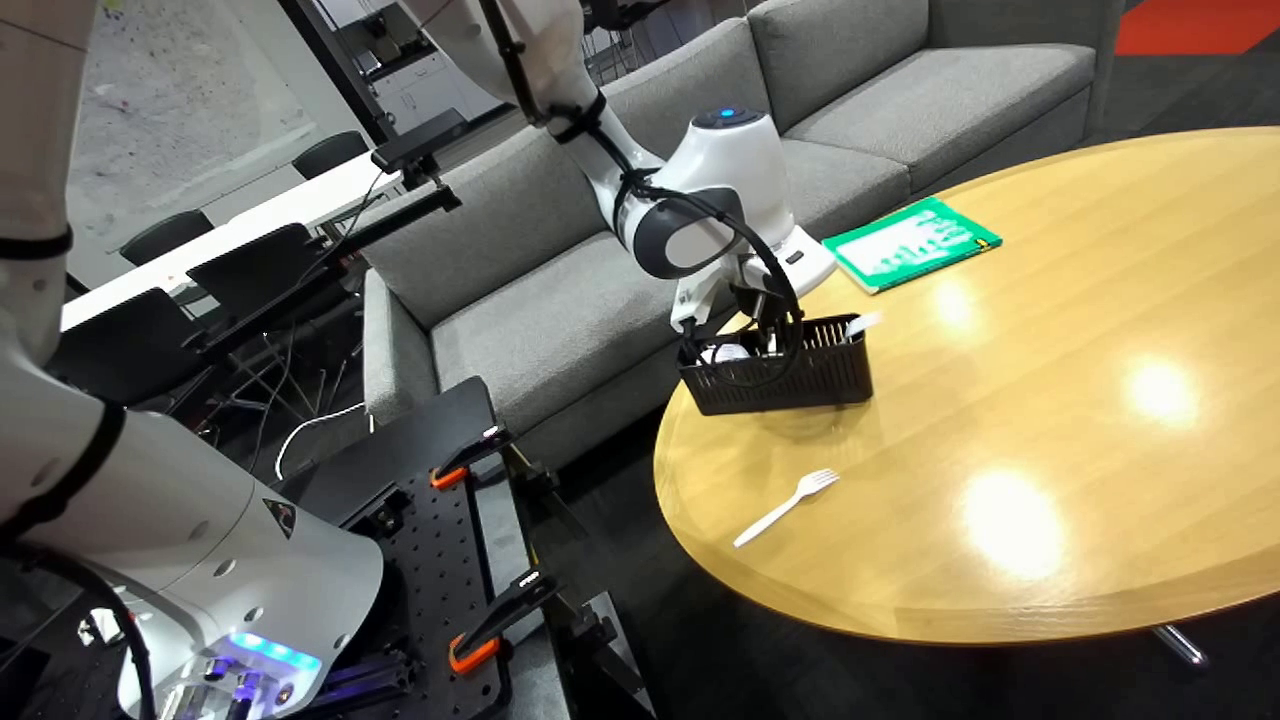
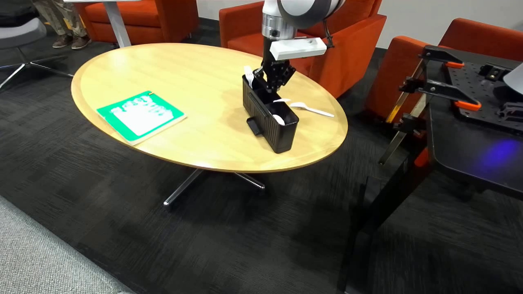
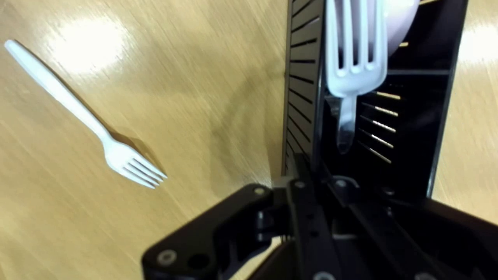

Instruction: Move the black rack to the left

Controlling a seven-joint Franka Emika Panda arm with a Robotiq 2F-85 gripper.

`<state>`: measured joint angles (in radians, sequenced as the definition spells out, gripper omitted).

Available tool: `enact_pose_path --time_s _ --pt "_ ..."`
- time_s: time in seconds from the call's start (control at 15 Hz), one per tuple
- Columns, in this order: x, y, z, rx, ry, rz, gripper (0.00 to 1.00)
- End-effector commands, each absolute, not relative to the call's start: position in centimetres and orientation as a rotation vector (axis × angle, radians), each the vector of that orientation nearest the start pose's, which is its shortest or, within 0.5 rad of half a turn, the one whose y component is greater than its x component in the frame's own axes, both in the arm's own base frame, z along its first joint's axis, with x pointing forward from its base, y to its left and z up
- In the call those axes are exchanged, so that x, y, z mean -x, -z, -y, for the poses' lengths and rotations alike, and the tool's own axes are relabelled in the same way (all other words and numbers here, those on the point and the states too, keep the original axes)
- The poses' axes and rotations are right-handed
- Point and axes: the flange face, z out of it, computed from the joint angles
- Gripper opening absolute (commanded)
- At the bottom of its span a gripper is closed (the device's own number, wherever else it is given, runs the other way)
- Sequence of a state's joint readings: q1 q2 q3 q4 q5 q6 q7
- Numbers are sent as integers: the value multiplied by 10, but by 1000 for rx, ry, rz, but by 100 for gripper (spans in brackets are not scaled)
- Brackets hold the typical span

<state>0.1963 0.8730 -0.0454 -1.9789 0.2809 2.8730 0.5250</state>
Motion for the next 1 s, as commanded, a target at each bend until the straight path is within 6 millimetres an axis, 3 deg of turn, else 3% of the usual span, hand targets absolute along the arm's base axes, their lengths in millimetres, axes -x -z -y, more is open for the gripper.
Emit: enact_pose_path --time_s 0.0,0.07,0.33,0.73,0.93 --pt "-574 -26 -68 2921 39 -910 1" --pt "-575 -26 -69 2921 32 -907 25" --pt "-575 -34 -71 2923 40 -889 54" --pt "-546 -89 -69 2952 31 -859 99" --pt "-521 -127 -64 2956 91 -778 100"
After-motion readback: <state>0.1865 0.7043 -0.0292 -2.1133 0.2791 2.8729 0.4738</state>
